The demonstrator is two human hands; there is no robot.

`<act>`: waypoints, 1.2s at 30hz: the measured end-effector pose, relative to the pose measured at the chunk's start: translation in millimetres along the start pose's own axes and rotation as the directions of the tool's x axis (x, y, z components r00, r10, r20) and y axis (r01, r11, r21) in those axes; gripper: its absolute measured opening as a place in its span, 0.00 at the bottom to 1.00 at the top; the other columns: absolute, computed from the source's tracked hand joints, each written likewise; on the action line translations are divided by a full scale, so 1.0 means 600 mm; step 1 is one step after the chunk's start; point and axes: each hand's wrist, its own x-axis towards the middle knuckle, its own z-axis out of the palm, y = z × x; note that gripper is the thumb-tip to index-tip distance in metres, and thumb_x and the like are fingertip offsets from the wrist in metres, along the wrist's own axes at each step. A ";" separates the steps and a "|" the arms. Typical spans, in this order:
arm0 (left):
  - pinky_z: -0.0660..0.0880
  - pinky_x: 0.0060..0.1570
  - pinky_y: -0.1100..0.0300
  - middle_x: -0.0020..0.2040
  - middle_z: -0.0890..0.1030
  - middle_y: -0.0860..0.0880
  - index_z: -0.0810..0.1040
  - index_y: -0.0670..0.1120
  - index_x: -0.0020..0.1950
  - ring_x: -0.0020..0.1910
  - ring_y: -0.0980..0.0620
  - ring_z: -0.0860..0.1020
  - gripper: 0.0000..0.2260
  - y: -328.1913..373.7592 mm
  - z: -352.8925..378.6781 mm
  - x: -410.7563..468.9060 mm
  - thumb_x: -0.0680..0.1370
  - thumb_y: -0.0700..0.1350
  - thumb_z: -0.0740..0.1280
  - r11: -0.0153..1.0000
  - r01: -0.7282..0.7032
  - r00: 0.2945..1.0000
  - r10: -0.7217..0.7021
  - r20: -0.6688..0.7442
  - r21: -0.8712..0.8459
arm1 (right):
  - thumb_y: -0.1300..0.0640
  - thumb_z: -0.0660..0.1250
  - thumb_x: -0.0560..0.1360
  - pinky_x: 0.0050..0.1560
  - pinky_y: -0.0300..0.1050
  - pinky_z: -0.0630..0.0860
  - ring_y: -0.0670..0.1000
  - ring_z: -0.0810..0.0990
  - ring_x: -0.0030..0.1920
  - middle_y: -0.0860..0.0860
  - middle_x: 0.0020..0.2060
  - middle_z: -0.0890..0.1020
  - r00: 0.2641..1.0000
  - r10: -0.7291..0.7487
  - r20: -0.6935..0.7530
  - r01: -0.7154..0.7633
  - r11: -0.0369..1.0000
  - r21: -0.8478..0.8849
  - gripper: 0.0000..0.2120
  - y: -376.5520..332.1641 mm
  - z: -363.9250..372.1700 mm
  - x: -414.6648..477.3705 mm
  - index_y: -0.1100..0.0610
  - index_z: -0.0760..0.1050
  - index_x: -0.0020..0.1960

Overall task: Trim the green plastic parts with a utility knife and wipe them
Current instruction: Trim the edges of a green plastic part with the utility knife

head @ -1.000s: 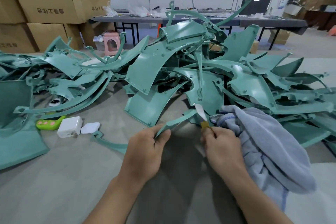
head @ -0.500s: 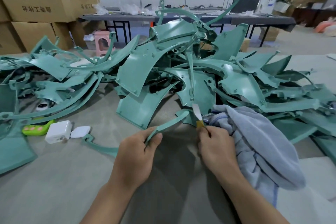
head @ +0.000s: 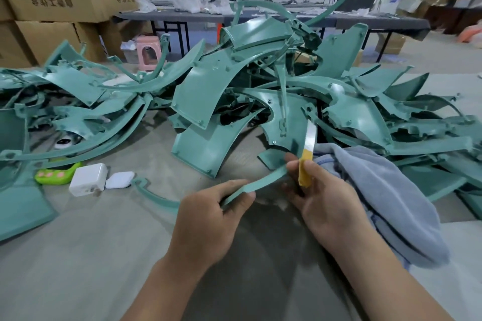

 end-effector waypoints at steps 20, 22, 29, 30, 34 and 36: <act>0.69 0.34 0.72 0.37 0.80 0.62 0.82 0.57 0.54 0.34 0.62 0.78 0.12 0.028 -0.008 -0.013 0.82 0.60 0.62 0.992 -0.123 0.980 0.126 -0.156 0.030 | 0.57 0.72 0.73 0.58 0.47 0.82 0.52 0.85 0.52 0.56 0.50 0.87 0.964 -0.146 0.223 0.209 0.934 -0.290 0.08 -0.003 0.005 -0.014 0.58 0.88 0.48; 0.68 0.33 0.74 0.34 0.79 0.62 0.82 0.57 0.55 0.33 0.62 0.77 0.12 0.027 -0.012 -0.011 0.82 0.60 0.62 0.993 -0.104 0.977 0.112 -0.181 0.055 | 0.62 0.72 0.75 0.57 0.44 0.82 0.52 0.85 0.51 0.54 0.48 0.88 0.941 -0.201 0.274 0.310 0.836 -0.452 0.08 -0.006 0.004 -0.015 0.53 0.88 0.50; 0.70 0.57 0.77 0.62 0.81 0.64 0.73 0.54 0.74 0.61 0.69 0.77 0.23 0.038 -0.003 -0.009 0.80 0.58 0.65 0.997 -0.023 0.954 0.042 -0.298 0.068 | 0.65 0.74 0.75 0.46 0.37 0.80 0.48 0.86 0.45 0.53 0.44 0.88 0.912 -0.318 0.257 0.407 0.768 -0.494 0.09 -0.004 0.003 -0.015 0.53 0.88 0.49; 0.69 0.64 0.73 0.67 0.78 0.61 0.70 0.54 0.76 0.66 0.66 0.75 0.24 0.039 -0.001 -0.009 0.79 0.54 0.67 0.999 -0.018 0.943 0.034 -0.332 0.051 | 0.63 0.74 0.74 0.45 0.38 0.81 0.49 0.86 0.45 0.54 0.44 0.88 0.925 -0.323 0.203 0.381 0.803 -0.458 0.07 -0.001 0.003 -0.013 0.54 0.88 0.48; 0.70 0.68 0.63 0.67 0.79 0.54 0.76 0.47 0.69 0.67 0.56 0.77 0.20 0.035 -0.005 -0.007 0.77 0.42 0.69 0.970 -0.176 0.913 0.225 -0.340 0.169 | 0.58 0.74 0.68 0.45 0.43 0.84 0.51 0.87 0.48 0.57 0.49 0.88 0.995 -0.071 -0.071 0.067 0.996 -0.058 0.07 -0.001 -0.001 -0.004 0.59 0.88 0.44; 0.75 0.56 0.66 0.53 0.85 0.59 0.85 0.51 0.56 0.53 0.61 0.81 0.09 0.032 -0.002 -0.016 0.77 0.43 0.69 0.915 -0.278 0.924 0.338 -0.180 0.292 | 0.59 0.73 0.67 0.43 0.43 0.84 0.50 0.88 0.45 0.56 0.47 0.88 0.994 0.005 -0.108 0.000 0.999 0.050 0.06 -0.003 -0.005 -0.002 0.59 0.88 0.40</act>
